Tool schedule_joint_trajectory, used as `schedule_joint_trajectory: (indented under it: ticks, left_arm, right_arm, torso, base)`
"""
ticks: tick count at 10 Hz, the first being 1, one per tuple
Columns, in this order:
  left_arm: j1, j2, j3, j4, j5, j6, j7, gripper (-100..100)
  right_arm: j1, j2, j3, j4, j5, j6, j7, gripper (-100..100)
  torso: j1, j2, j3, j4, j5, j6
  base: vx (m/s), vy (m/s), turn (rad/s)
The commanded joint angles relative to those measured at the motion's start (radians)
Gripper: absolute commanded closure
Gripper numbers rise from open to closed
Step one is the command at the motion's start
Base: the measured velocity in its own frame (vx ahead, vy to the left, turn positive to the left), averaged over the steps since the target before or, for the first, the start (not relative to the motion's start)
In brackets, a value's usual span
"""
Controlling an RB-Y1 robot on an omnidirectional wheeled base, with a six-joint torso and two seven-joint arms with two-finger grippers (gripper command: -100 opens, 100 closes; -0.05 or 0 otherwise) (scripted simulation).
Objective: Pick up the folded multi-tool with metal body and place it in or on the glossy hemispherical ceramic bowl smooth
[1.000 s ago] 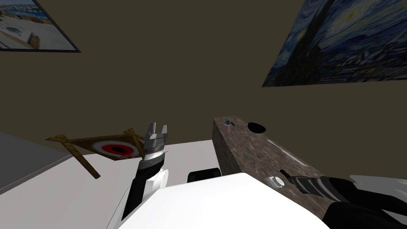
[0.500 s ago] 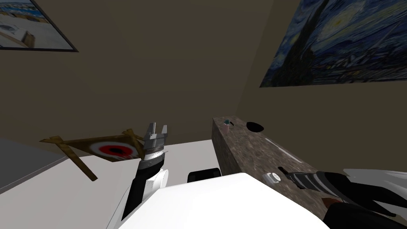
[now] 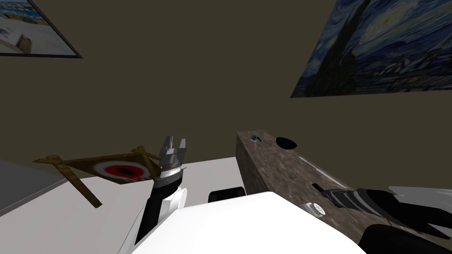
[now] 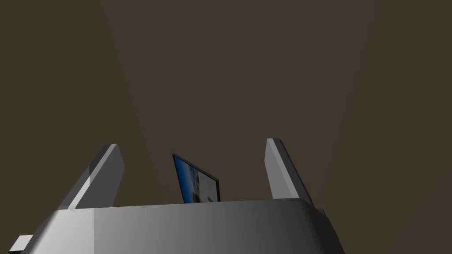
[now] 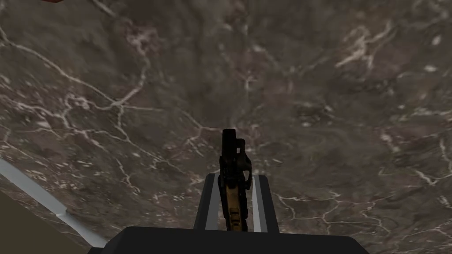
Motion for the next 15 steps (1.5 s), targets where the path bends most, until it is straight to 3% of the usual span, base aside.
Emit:
schedule_joint_trajectory:
  ticks: [1,2,9,10,12,13,15]
  left_arm:
    - [0.0,0.0,0.0,0.0,0.0,0.0,0.0,0]
    - [0.0,0.0,0.0,0.0,0.0,0.0,0.0,0]
    - [0.0,0.0,0.0,0.0,0.0,0.0,0.0,0]
    - [0.0,0.0,0.0,0.0,0.0,0.0,0.0,0]
    - [0.0,0.0,0.0,0.0,0.0,0.0,0.0,0]
    - [0.0,0.0,0.0,0.0,0.0,0.0,0.0,0]
    - [0.0,0.0,0.0,0.0,0.0,0.0,0.0,0]
  right_arm:
    - [-0.009,0.007,-0.004,0.037,0.031,-0.022,-0.015,100]
    - [-0.009,0.007,-0.004,0.037,0.031,-0.022,-0.015,100]
    - [-0.033,0.046,-0.033,0.211,0.166,-0.126,-0.072,100]
    - [-0.034,0.046,-0.033,0.211,0.166,-0.126,-0.072,100]
    - [-0.042,0.061,-0.044,0.276,0.217,-0.165,-0.092,100]
    - [-0.042,0.061,-0.044,0.276,0.217,-0.165,-0.092,100]
    - [-0.052,0.076,-0.055,0.344,0.269,-0.207,-0.111,100]
  torso:
    - [0.0,0.0,0.0,0.0,0.0,0.0]
    - [0.001,0.0,0.0,0.0,0.0,0.0]
    - [0.003,-0.001,-0.001,-0.001,0.001,0.0]
    - [0.003,-0.002,-0.001,-0.001,0.001,0.0]
    - [0.001,0.0,0.0,0.0,0.001,0.0]
    - [0.001,-0.001,-0.001,-0.001,0.001,0.0]
    - [0.002,0.001,0.0,0.0,0.001,0.0]
  base:
    - [0.118,0.025,-0.007]
    - [0.082,0.019,-0.003]
    - [0.137,0.025,-0.007]
    - [0.098,0.02,-0.004]
    - [0.129,0.005,-0.006]
    - [0.104,0.011,-0.005]
    - [0.136,0.018,-0.002]
